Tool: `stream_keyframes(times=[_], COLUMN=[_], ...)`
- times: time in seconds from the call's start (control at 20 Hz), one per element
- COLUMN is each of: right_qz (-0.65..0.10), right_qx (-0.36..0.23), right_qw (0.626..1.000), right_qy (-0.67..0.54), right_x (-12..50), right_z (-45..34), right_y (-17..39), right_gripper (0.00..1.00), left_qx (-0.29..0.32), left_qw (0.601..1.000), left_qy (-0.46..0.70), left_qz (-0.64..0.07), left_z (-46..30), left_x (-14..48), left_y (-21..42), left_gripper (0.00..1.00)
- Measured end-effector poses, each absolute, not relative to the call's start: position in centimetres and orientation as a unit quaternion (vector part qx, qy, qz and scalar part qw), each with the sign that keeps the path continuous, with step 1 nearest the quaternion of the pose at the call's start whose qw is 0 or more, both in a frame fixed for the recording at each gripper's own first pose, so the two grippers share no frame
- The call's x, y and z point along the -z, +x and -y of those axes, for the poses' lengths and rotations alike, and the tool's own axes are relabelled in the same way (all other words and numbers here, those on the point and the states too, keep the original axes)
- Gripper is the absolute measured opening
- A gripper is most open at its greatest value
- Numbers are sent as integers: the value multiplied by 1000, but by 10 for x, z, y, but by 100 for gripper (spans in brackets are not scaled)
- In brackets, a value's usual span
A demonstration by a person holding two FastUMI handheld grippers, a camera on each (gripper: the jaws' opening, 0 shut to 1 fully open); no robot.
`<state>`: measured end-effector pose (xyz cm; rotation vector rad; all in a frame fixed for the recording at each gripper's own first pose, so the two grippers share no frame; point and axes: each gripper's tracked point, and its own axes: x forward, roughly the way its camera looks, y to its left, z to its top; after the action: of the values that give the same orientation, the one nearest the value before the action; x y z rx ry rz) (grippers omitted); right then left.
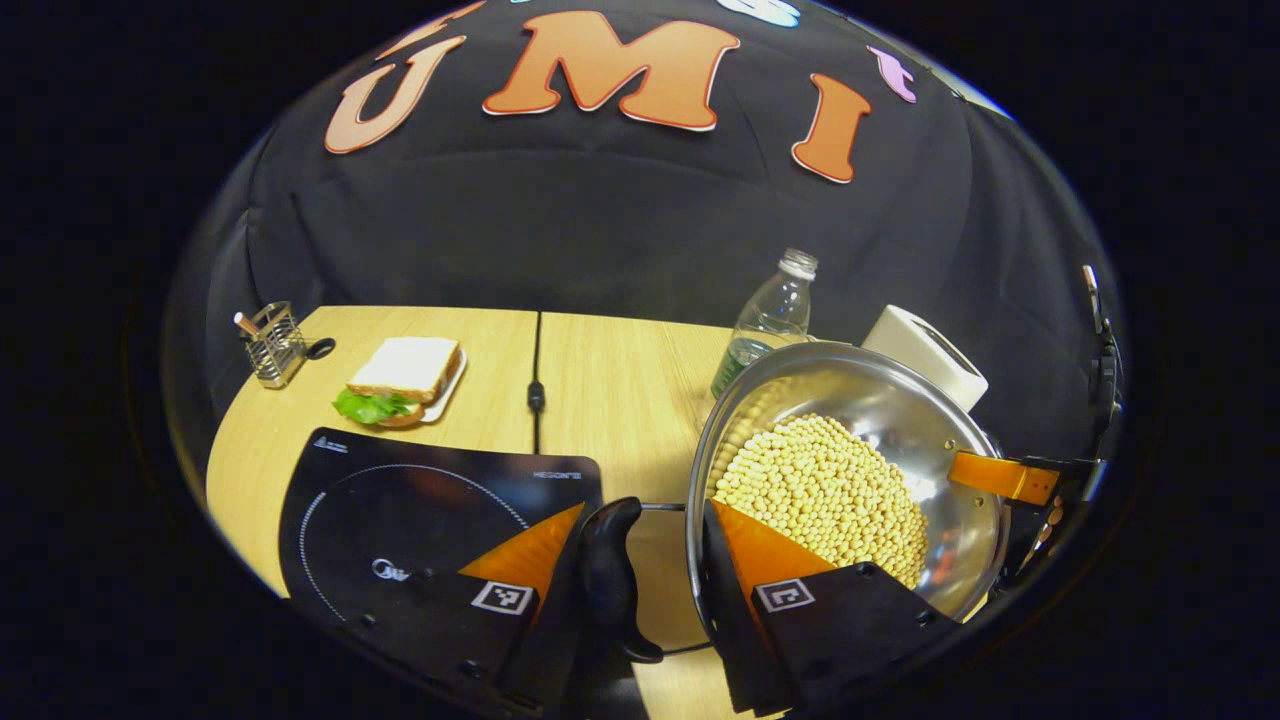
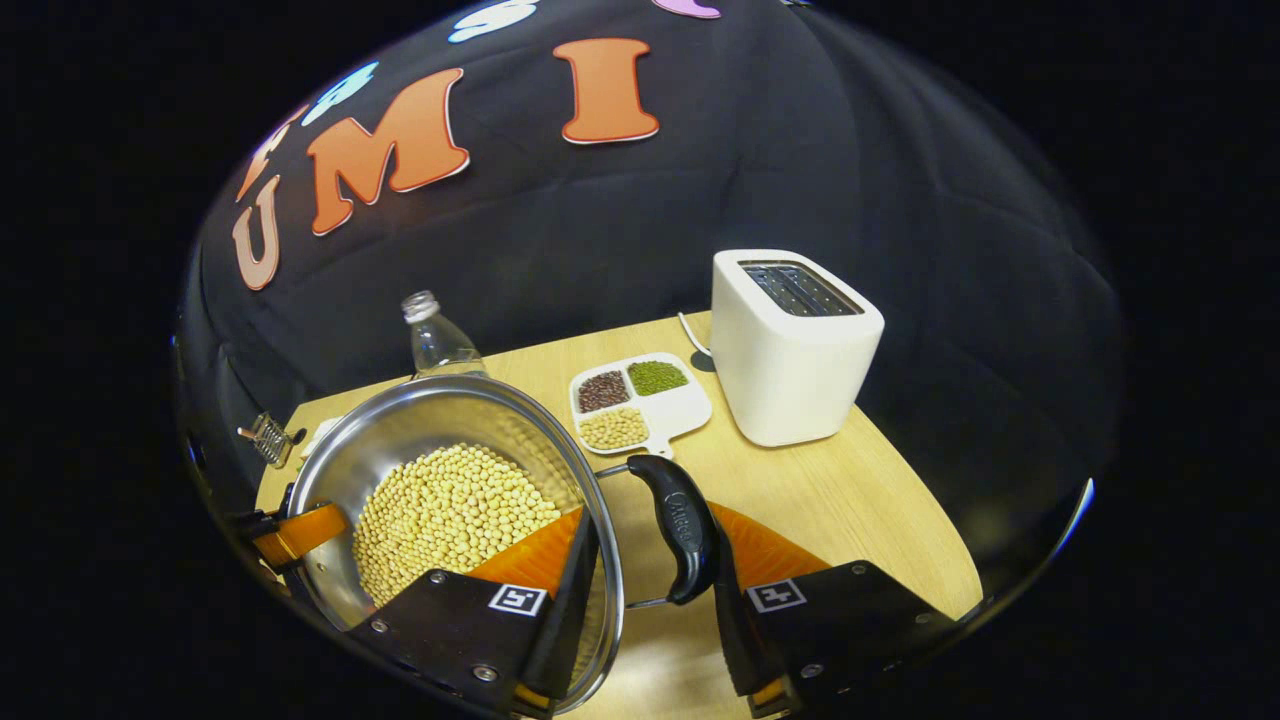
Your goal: First push the handle of the pot to place it horizontally, then grasp the pot with both hands and set it on the induction cooktop.
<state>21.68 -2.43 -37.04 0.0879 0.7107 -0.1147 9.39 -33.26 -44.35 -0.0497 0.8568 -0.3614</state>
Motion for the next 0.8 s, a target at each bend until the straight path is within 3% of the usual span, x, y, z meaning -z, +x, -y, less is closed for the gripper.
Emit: stream_keyframes(times=[0.7,0.75,0.8], right_qz=[-338,-339,-341], right_qx=[-7,-13,-19], right_qw=[941,940,939], right_qy=[34,34,34], right_x=[342,342,344], right_z=[-148,-161,-174], right_y=[209,210,209], right_gripper=[58,58,59], left_qx=[107,101,95], left_qw=[913,914,914], left_qy=[-36,-37,-37], left_qz=[-392,-391,-392], left_z=[162,150,138], left_x=[385,384,384], left_y=[106,106,107], left_gripper=[69,63,69])
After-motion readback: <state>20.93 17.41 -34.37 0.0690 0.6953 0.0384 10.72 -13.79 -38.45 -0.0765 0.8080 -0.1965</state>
